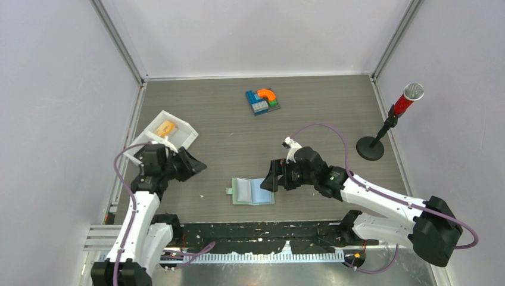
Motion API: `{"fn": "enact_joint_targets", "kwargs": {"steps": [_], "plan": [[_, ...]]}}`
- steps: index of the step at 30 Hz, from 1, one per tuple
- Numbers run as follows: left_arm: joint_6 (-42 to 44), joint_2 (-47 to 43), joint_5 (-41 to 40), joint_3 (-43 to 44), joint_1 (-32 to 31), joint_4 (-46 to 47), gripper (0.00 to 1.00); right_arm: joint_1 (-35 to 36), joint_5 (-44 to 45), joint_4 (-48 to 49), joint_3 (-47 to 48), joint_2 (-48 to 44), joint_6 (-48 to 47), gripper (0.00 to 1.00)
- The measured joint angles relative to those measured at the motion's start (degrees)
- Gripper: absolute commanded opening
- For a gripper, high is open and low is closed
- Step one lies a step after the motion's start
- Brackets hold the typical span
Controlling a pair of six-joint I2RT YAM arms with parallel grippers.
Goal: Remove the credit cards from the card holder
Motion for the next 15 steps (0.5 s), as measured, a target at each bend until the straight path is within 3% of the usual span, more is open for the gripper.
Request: {"fn": "enact_joint_targets", "kwargs": {"steps": [5,15], "plan": [[-2.62,-1.66,0.46,-7.21,-11.02,1.84,0.41,0.0,1.11,-0.02,-0.35,0.33,1.57,0.9],[-7.02,5.27,2.82,-13.94,-17.62,14.05,0.45,1.05,3.56,0.09,-0.17,3.69,3.54,0.8]]}}
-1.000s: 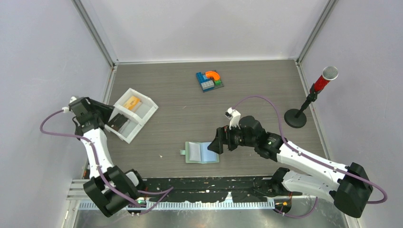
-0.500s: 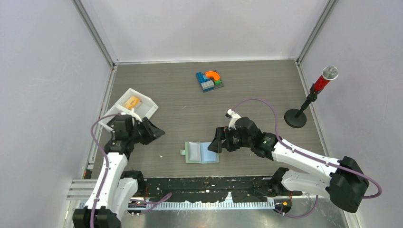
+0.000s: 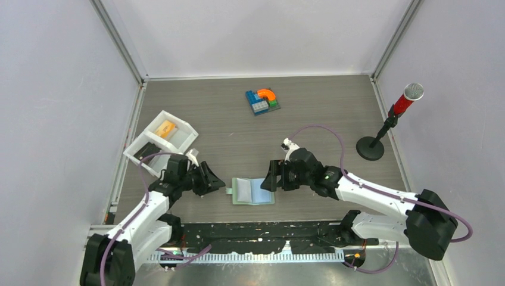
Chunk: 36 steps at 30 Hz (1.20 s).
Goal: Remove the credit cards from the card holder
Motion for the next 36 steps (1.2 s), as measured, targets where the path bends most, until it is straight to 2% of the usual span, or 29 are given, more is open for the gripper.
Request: {"fn": "enact_joint_targets", "kwargs": {"steps": [7,13,19,27,36], "plan": [[-1.49,8.66,2.51,-0.2,-3.96,10.43,0.42,3.17,3.02,-0.11,2.51,6.54,1.05,0.85],[-2.47,13.75,4.42,-0.81,-5.51,16.87,0.14,6.56,9.57,-1.9,7.85,13.33,1.84,0.86],[-3.63,14.08,5.79,-2.16,-6.12,20.87,0.0,8.85,15.32,-4.61,11.54,19.54,2.43,0.87],[-5.53,14.23,6.95,-3.89,-7.23,25.24,0.0,10.54,21.0,-9.46,14.08,23.89,3.21,0.93],[-6.75,14.25,7.02,-4.33,-7.74,27.45,0.0,12.46,24.85,-12.13,16.48,26.43,3.37,0.92]]}}
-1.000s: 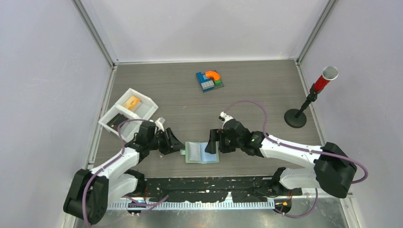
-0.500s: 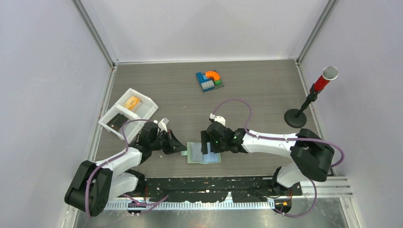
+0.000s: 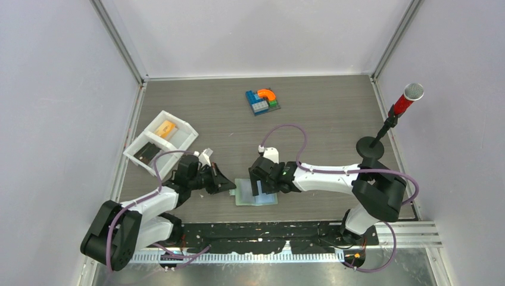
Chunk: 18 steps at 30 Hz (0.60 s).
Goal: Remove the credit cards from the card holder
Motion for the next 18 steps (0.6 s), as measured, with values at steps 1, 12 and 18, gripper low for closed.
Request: {"fn": "enact_joint_targets", "kwargs": {"steps": [1,12,18], "plan": [[0.0,-0.02,0.0,-0.07,0.0,0.13,0.0,0.28,0.28,-0.28,0.26,0.33,0.02,0.92],[-0.04,-1.33,-0.17,-1.81,-0.33,0.26,0.0,2.69,4.09,-3.72,4.52,4.68,-0.04,0.79],[0.07,-3.06,-0.76,-1.97,-0.37,-0.76,0.0,3.1,4.57,-3.39,4.74,4.83,-0.15,0.49]]}}
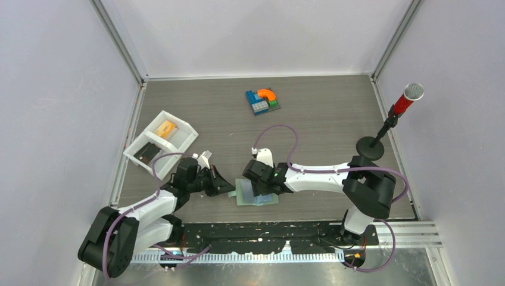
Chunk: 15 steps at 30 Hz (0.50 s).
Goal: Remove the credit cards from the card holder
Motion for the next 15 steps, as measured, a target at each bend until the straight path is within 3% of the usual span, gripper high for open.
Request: {"fn": "enact_joint_targets", "kwargs": {"steps": [11,15], "plan": [[0.35,-1.4,-1.42,0.0,0.0,-2.82,0.0,0.28,-0.09,0.55,0.02,0.0,-0.94,0.4],[0.48,-1.75,-1.68,0.02,0.0,-3.82,0.01,0.28,0.02,0.55,0.04,0.0,-1.86,0.48]]}}
